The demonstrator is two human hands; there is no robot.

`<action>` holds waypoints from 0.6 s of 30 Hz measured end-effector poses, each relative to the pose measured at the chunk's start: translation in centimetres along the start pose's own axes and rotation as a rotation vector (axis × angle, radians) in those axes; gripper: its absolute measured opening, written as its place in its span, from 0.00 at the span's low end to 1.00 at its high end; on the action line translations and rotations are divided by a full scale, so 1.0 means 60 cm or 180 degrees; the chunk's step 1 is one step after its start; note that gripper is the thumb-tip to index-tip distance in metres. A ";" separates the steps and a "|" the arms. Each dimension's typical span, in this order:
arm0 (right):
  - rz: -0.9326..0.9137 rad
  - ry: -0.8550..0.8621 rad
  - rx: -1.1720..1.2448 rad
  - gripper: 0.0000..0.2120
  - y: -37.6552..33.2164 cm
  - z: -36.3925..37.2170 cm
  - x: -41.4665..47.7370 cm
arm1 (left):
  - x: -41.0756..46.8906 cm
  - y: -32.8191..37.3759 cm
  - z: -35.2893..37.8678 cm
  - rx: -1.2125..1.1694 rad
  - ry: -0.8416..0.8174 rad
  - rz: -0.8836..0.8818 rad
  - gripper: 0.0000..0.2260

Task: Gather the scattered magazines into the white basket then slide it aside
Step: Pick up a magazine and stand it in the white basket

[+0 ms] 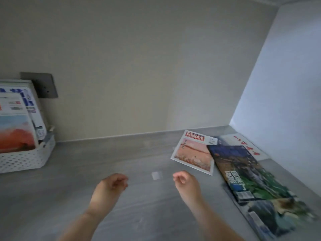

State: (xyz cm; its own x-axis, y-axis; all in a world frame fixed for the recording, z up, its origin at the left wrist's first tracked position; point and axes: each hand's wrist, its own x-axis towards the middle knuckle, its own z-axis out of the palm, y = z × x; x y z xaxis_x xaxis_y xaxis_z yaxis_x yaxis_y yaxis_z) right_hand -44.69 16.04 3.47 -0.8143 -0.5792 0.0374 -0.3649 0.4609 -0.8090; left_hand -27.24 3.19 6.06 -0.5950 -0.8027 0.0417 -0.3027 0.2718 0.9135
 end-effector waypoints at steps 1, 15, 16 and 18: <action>0.0090 0.0129 -0.0075 0.08 0.036 -0.042 -0.003 | -0.009 0.008 0.039 0.0017 -0.0098 -0.0003 0.18; 0.1243 0.0557 -0.1898 0.24 0.365 -0.318 -0.045 | -0.057 0.082 0.387 0.0816 -0.1218 -0.0101 0.07; 0.1185 0.0553 -0.1931 0.24 0.371 -0.315 -0.045 | -0.055 0.085 0.401 0.0839 -0.1233 -0.0106 0.06; 0.1108 0.0557 -0.1982 0.23 0.378 -0.310 -0.045 | -0.051 0.093 0.428 0.0901 -0.1272 -0.0100 0.05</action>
State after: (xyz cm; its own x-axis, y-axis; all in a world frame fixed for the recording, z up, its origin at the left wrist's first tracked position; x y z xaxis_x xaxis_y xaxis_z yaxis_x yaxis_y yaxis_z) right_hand -59.17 40.53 -4.07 -0.9710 -0.2378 -0.0257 -0.2184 0.9254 -0.3098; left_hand -46.19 20.80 0.63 -0.8047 -0.5613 -0.1933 -0.4825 0.4288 0.7637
